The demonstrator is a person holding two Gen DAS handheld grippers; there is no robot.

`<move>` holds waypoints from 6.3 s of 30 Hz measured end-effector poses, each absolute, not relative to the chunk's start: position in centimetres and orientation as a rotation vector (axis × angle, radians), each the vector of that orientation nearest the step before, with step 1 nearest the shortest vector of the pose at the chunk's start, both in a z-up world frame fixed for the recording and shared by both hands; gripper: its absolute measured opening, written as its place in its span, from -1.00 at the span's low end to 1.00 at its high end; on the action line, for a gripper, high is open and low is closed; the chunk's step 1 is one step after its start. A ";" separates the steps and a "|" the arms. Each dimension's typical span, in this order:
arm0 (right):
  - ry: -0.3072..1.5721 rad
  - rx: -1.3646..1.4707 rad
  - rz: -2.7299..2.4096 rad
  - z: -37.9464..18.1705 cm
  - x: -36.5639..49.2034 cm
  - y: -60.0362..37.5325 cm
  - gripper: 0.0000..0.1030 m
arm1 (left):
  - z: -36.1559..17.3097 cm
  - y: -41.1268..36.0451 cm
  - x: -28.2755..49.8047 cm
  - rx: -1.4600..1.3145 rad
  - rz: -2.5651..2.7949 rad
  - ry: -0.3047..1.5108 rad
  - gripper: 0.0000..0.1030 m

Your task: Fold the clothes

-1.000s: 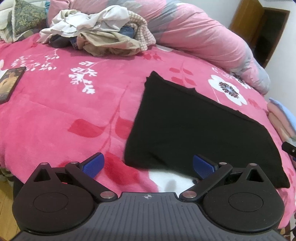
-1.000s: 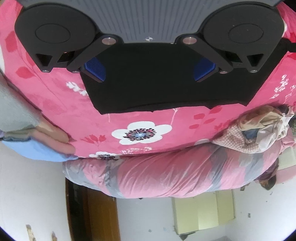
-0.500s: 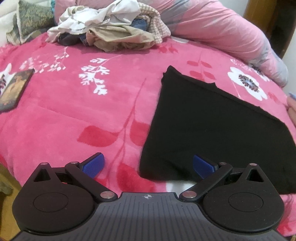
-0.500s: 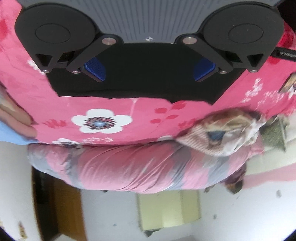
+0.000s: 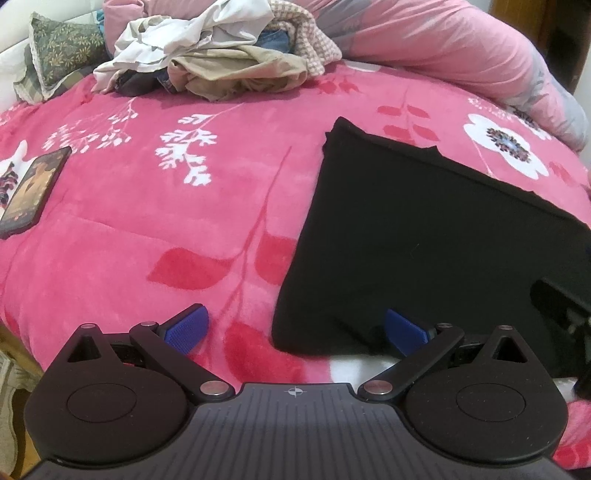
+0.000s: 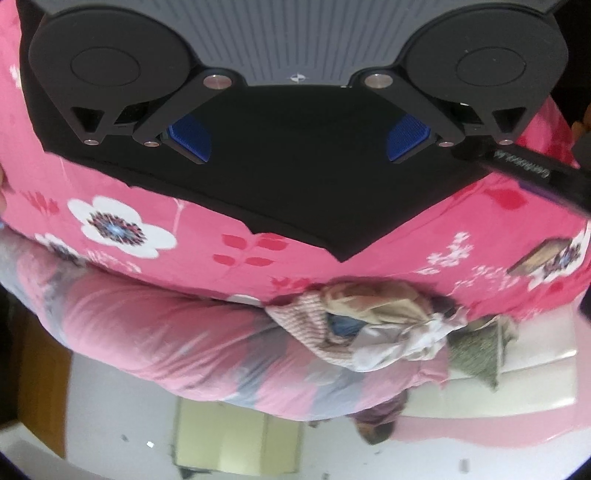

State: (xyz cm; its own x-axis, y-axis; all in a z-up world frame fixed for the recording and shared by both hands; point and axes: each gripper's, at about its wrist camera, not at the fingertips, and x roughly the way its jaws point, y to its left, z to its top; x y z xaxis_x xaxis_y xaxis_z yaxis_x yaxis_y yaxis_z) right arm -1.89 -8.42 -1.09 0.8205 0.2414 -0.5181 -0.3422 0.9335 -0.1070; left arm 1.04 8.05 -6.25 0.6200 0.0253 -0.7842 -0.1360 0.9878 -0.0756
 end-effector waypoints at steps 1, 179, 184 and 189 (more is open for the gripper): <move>0.519 -0.213 0.321 -1.1 -2.0 -8.1 1.00 | -6.3 8.0 1.1 -0.129 0.094 0.899 1.00; 0.674 0.219 0.557 -2.3 2.2 -8.4 -0.34 | -10.8 14.9 2.6 -0.739 -0.356 0.713 -0.84; 0.767 0.280 0.527 -0.2 8.3 -7.9 -0.16 | -9.9 13.6 2.1 -0.610 -0.406 0.657 -0.84; 0.848 0.137 0.532 -0.5 14.0 -2.9 -0.11 | -9.1 12.4 1.7 -0.496 -0.448 0.607 -0.84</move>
